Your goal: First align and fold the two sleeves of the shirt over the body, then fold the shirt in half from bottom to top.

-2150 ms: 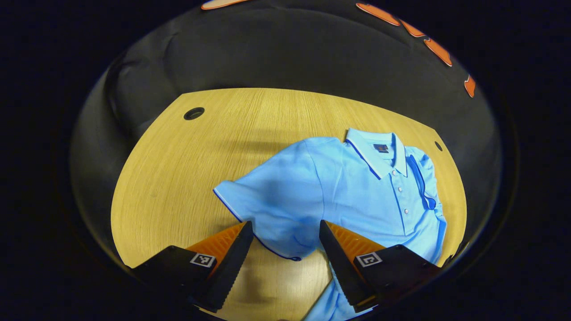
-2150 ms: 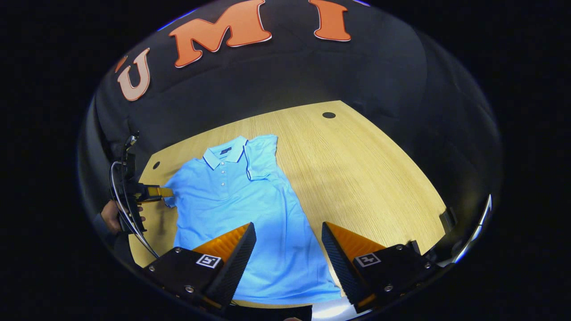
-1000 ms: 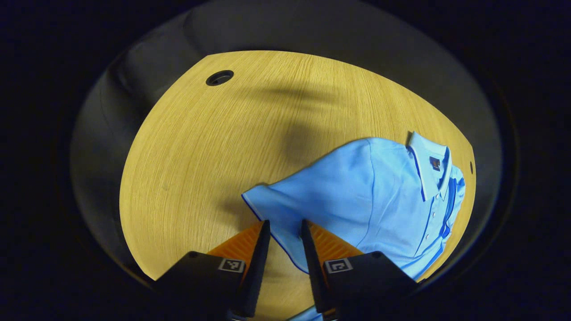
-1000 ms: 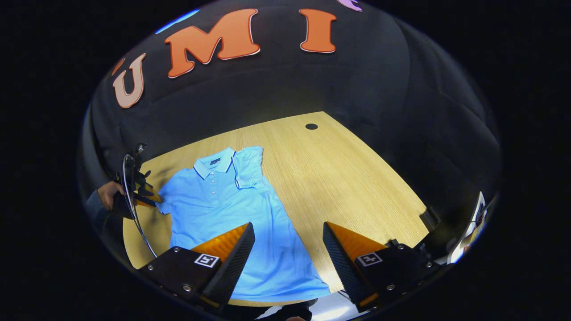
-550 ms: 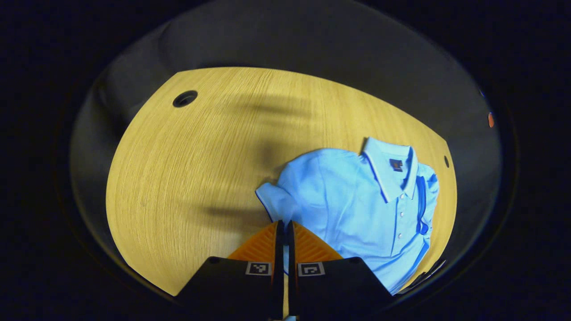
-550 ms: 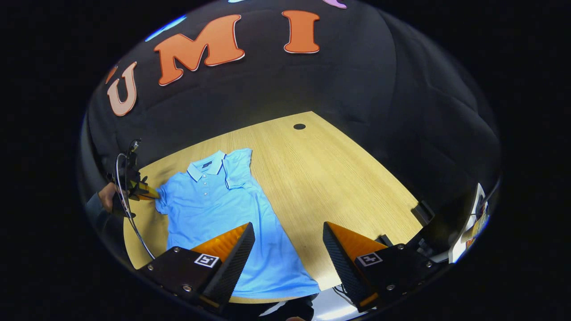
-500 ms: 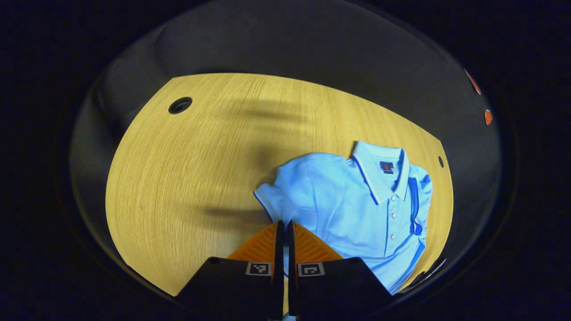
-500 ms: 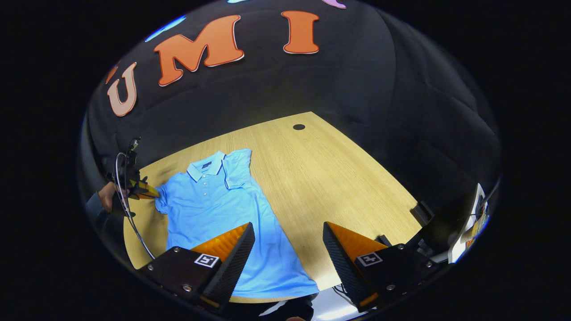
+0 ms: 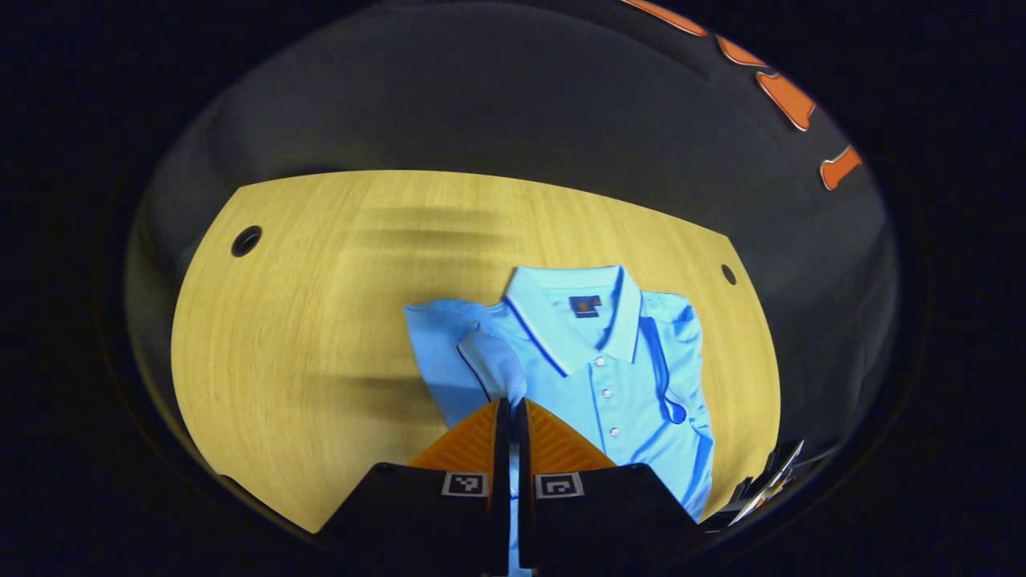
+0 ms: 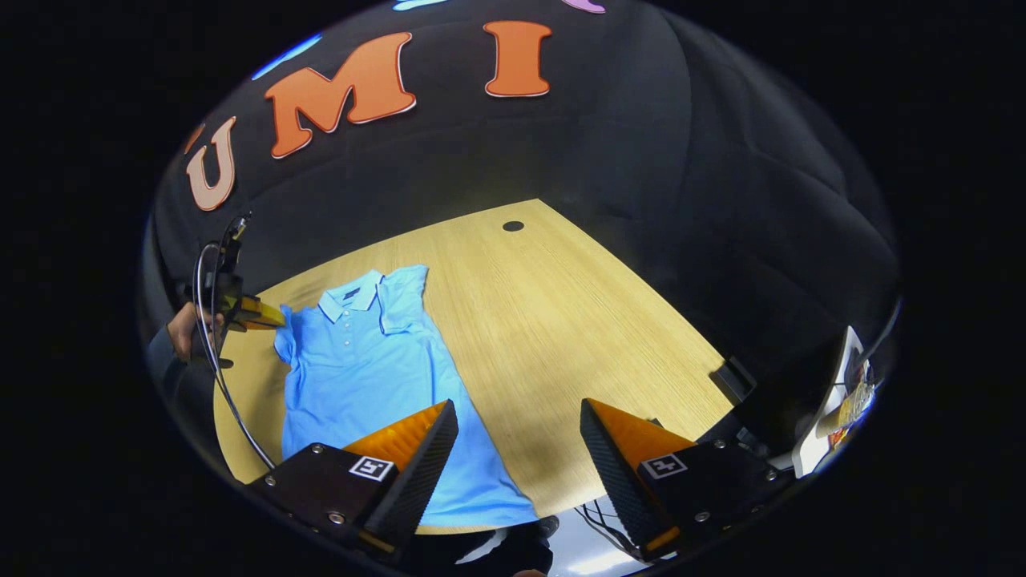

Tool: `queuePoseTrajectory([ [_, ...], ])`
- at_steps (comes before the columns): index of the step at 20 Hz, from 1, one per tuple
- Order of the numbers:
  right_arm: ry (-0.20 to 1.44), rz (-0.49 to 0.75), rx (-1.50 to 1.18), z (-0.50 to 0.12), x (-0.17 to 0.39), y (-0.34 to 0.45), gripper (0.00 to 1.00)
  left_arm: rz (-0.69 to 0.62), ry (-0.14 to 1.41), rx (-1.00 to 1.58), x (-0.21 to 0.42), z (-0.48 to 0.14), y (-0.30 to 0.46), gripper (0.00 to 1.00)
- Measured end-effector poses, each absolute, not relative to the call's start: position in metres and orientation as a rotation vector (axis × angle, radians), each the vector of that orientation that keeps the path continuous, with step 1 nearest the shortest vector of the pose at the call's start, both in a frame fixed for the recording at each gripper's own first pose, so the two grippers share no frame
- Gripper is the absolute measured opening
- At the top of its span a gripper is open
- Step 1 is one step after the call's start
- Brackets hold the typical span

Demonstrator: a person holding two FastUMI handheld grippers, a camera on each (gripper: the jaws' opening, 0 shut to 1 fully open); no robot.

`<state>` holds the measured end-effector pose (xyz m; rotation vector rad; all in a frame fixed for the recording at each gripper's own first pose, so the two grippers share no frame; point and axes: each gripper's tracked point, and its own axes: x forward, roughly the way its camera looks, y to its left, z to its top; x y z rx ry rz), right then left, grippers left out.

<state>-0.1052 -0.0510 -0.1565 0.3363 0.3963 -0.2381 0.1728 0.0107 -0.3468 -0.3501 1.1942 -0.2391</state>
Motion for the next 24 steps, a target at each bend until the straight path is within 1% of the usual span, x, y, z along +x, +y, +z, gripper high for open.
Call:
queuePoseTrajectory([
  [8,0.418,-0.282,0.41,-0.179,-0.125,-0.061,0.96,-0.333,1.178,-0.359,0.186,-0.339,-0.05,0.07],
  [10,0.415,-0.275,0.411,-0.181,-0.126,-0.061,0.96,-0.382,1.197,-0.418,0.175,-0.336,-0.069,0.1],
  [11,0.419,-0.269,0.407,-0.184,-0.127,-0.062,0.96,-0.398,1.198,-0.446,0.171,-0.331,-0.076,0.21],
  [14,0.42,-0.228,0.394,-0.187,-0.126,-0.06,0.96,-0.407,1.151,-0.451,0.161,-0.315,-0.072,0.86],
  [15,0.421,-0.209,0.39,-0.187,-0.125,-0.059,0.96,-0.405,1.136,-0.438,0.155,-0.311,-0.069,0.8],
  [16,0.422,-0.192,0.383,-0.189,-0.121,-0.058,0.96,-0.398,1.125,-0.42,0.146,-0.308,-0.063,0.97],
  [19,0.433,-0.122,0.347,-0.197,-0.116,-0.049,0.96,-0.375,1.1,-0.381,0.112,-0.302,-0.048,1.0],
  [23,0.45,-0.029,0.306,-0.205,-0.111,-0.037,0.96,-0.336,1.107,-0.381,0.059,-0.29,-0.03,1.0],
  [24,0.45,-0.008,0.293,-0.207,-0.111,-0.033,0.92,-0.324,1.097,-0.382,0.047,-0.286,-0.026,1.0],
])
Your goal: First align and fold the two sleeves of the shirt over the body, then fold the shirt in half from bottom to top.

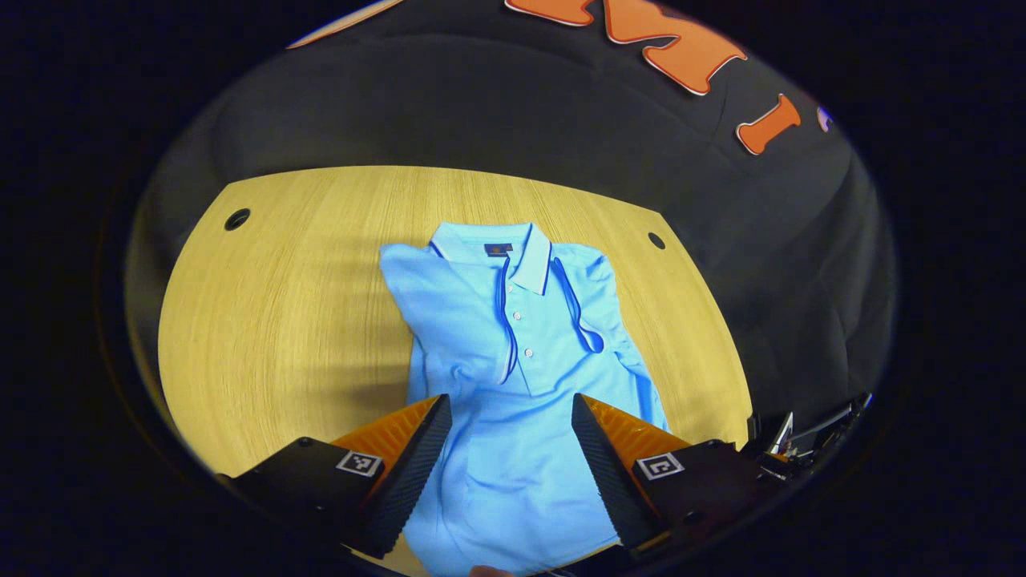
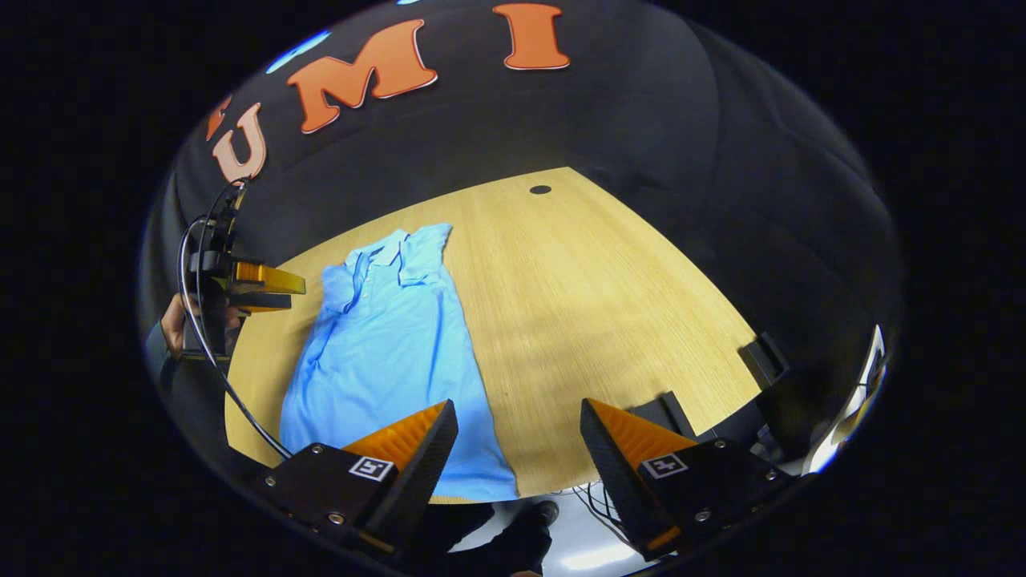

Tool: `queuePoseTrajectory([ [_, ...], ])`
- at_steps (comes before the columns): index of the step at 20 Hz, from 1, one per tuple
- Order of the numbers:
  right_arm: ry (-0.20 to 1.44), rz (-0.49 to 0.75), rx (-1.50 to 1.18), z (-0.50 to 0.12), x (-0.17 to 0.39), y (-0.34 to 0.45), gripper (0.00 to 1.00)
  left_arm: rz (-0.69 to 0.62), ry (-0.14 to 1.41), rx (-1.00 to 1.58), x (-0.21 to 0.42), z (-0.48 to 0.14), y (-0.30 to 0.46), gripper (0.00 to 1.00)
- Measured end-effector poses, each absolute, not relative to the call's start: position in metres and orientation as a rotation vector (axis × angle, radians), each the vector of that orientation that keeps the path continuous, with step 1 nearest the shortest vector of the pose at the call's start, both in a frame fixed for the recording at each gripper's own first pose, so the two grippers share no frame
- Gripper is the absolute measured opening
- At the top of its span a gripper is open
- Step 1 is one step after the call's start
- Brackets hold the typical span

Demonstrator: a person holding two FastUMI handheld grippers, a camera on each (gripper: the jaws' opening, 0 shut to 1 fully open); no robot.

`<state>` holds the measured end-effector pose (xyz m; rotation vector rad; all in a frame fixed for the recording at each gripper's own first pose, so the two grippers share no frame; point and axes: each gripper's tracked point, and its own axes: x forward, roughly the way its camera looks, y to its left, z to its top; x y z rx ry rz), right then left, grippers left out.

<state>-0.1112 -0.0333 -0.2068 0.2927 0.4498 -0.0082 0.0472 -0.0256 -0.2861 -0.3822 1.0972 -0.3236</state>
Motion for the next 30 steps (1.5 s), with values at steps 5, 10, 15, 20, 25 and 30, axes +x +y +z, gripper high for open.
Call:
queuePoseTrajectory([
  [5,0.463,0.091,0.219,-0.214,-0.111,-0.015,0.96,-0.245,1.063,-0.348,-0.016,-0.269,-0.003,0.99],
  [10,0.497,0.175,0.133,-0.241,-0.112,0.001,0.96,-0.168,1.059,-0.294,-0.089,-0.276,0.013,0.99],
  [15,0.524,0.225,0.099,-0.263,-0.114,0.017,0.96,-0.127,1.097,-0.27,-0.159,-0.296,0.019,0.99],
  [20,0.524,0.233,0.077,-0.276,-0.114,0.027,0.96,-0.101,1.136,-0.244,-0.21,-0.32,0.025,0.99],
  [25,0.542,0.229,0.045,-0.293,-0.113,0.033,0.97,-0.084,1.132,-0.189,-0.228,-0.349,0.034,1.0],
  [30,0.545,0.234,0.03,-0.314,-0.111,0.041,0.96,-0.068,1.121,-0.152,-0.245,-0.363,0.035,1.0],
])
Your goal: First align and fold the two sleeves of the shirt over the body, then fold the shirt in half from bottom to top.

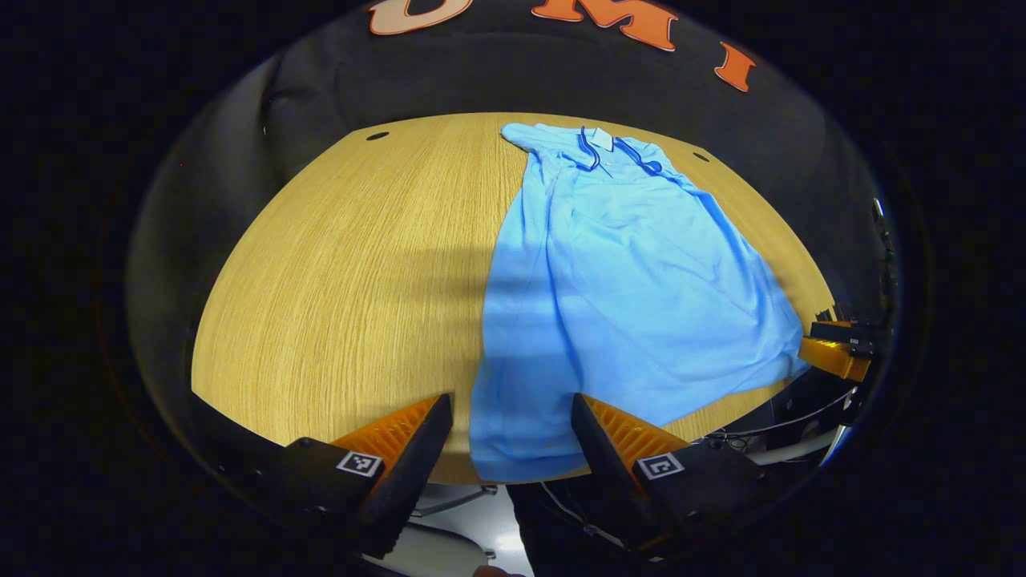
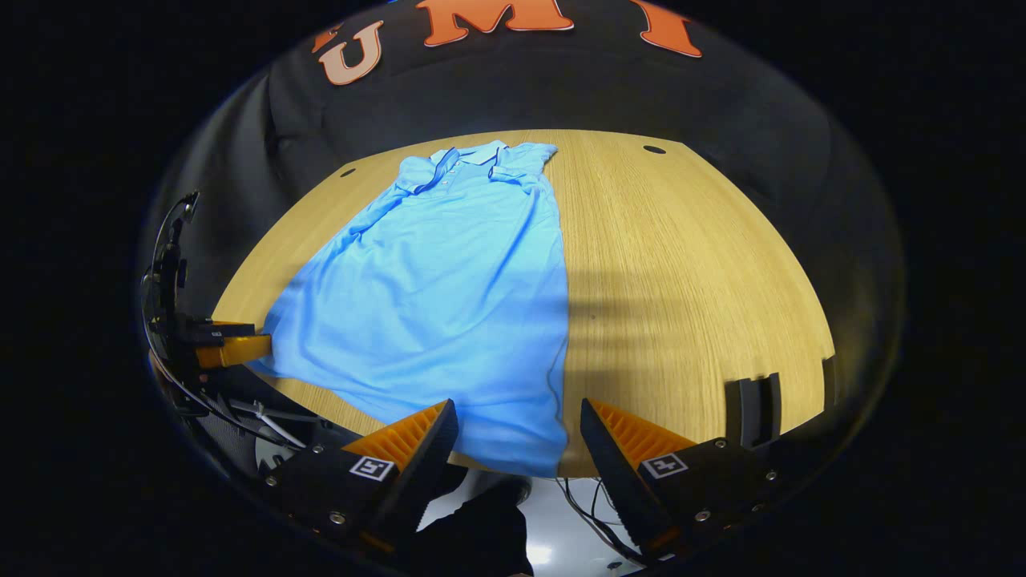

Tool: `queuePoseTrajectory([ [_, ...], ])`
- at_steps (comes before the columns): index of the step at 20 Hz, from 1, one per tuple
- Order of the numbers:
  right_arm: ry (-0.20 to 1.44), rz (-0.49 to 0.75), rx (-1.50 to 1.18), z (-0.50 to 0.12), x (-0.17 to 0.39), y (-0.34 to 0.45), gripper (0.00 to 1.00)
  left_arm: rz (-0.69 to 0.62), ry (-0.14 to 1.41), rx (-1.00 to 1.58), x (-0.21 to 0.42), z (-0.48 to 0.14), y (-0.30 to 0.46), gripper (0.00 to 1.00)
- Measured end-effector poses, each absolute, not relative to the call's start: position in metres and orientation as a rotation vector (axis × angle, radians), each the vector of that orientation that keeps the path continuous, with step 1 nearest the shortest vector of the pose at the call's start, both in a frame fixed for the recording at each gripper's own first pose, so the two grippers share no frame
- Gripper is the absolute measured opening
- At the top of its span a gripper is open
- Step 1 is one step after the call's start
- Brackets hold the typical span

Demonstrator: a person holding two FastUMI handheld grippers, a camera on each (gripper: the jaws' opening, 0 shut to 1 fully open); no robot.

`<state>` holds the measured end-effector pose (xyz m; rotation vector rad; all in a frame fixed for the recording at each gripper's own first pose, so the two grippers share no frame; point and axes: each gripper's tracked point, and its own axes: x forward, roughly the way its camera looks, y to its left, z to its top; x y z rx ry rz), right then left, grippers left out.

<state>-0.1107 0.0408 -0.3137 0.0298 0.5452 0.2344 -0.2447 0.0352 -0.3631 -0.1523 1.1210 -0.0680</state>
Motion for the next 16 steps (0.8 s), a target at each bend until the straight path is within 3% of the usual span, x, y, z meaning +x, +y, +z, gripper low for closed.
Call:
queuePoseTrajectory([
  [6,0.449,0.215,-0.039,-0.321,-0.103,0.038,0.92,-0.058,0.969,-0.104,-0.231,-0.368,0.028,0.99],
  [8,0.438,0.228,-0.047,-0.321,-0.102,0.047,0.81,-0.047,0.97,-0.108,-0.234,-0.369,0.027,0.99],
  [10,0.409,0.241,-0.045,-0.318,-0.098,0.053,0.61,-0.035,0.973,-0.119,-0.233,-0.367,0.023,0.96],
  [11,0.374,0.248,-0.037,-0.314,-0.091,0.057,0.52,-0.038,0.961,-0.114,-0.229,-0.367,0.019,0.9],
  [14,0.366,0.218,0.029,-0.31,-0.076,0.056,0.21,-0.049,0.957,-0.074,-0.22,-0.367,0.006,0.29],
  [15,0.386,0.226,0.042,-0.309,-0.075,0.057,0.1,-0.04,0.972,-0.07,-0.219,-0.366,0.006,0.2],
  [16,0.418,0.236,0.059,-0.309,-0.073,0.058,0.08,-0.038,0.986,-0.079,-0.218,-0.366,0.004,0.1],
])
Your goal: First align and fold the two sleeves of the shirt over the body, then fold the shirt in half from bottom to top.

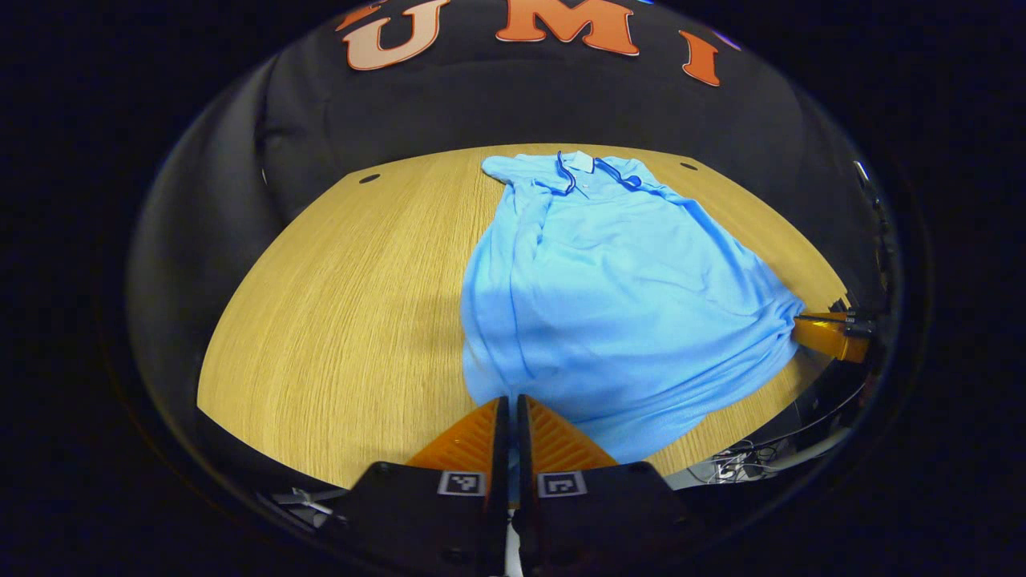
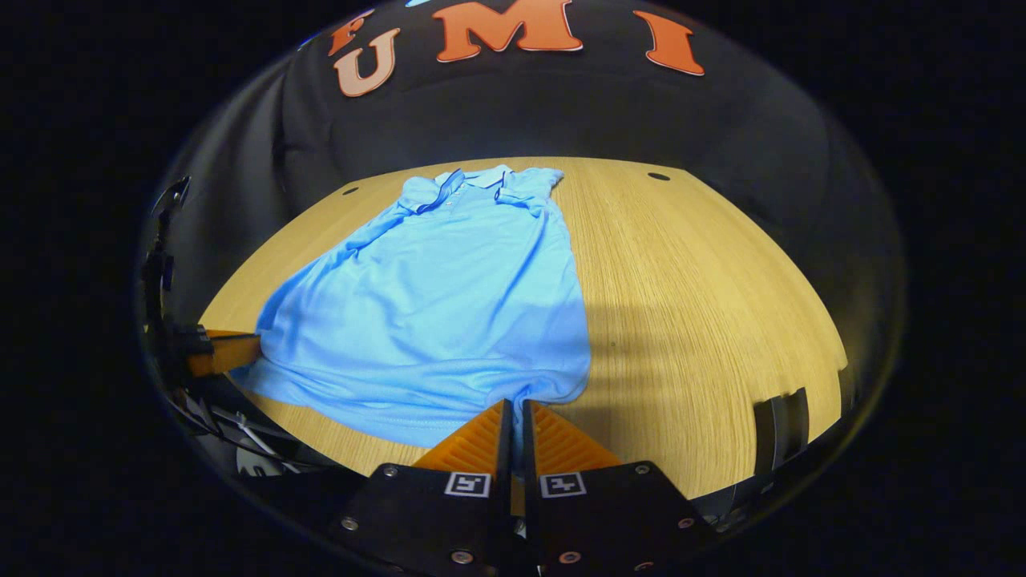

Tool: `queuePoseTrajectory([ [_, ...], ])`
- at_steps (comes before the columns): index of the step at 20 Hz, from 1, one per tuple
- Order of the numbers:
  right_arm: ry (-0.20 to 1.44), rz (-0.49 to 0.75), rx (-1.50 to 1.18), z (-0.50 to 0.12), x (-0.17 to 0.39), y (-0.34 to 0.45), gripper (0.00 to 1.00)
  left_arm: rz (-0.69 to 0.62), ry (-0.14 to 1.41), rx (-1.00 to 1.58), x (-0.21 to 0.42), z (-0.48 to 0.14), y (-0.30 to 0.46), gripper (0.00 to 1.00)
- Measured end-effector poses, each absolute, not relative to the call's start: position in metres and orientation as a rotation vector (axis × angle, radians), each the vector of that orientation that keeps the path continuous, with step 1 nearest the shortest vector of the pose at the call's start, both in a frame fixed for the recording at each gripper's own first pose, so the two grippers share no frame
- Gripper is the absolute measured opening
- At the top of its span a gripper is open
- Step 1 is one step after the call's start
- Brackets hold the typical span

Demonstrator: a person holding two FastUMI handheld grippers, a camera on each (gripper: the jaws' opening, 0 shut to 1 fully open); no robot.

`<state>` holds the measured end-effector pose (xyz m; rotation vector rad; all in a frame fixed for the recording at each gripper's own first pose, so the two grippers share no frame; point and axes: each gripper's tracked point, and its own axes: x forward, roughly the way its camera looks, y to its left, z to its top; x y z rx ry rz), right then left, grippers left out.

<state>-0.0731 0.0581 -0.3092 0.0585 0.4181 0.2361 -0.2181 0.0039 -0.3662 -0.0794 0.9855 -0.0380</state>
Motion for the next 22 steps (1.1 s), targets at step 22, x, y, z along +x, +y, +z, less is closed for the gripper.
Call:
queuePoseTrajectory([
  [22,0.365,0.417,0.409,-0.174,-0.074,0.033,0.04,-0.09,0.789,-0.214,-0.096,-0.223,-0.002,0.04],
])
